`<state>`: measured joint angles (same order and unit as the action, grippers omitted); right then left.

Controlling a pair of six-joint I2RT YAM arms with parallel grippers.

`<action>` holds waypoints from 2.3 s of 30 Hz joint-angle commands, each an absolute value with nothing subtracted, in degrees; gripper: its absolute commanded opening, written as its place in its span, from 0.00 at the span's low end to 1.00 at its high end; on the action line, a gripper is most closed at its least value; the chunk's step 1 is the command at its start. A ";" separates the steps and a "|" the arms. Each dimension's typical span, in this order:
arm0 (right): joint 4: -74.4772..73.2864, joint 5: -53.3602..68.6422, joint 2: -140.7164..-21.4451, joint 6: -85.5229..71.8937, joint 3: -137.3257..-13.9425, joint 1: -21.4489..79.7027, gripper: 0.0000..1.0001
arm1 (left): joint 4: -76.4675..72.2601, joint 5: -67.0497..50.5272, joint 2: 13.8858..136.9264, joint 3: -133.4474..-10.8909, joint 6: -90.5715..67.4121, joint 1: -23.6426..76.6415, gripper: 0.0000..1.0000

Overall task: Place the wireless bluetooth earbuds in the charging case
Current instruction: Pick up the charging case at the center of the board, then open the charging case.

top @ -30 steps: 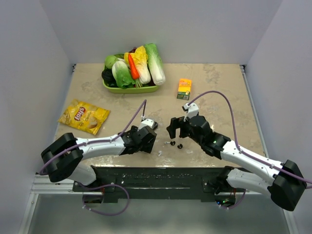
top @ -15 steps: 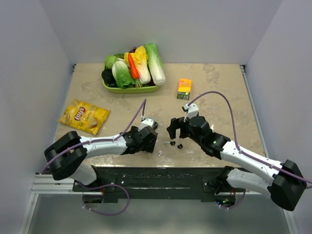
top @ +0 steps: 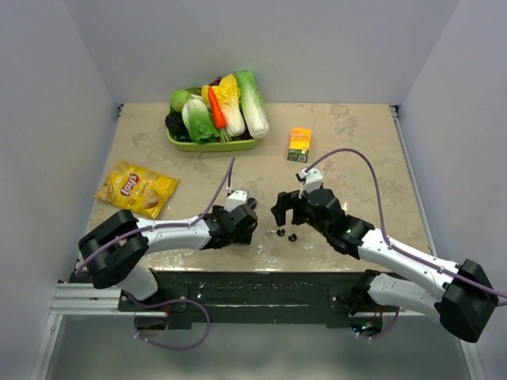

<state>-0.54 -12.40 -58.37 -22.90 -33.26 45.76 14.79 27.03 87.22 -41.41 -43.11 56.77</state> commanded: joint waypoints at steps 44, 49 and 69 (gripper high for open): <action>-13.62 -0.18 -64.86 -22.58 -53.43 45.97 0.98 | -88.15 8.01 68.46 -1.40 7.81 57.83 0.00; -12.13 3.42 -66.09 -22.76 -54.31 45.97 0.98 | -86.05 2.29 68.11 -3.16 10.98 57.83 0.00; -8.70 9.41 -72.16 -21.88 -52.73 48.69 0.89 | -80.68 -1.50 70.40 -9.32 12.83 57.83 0.00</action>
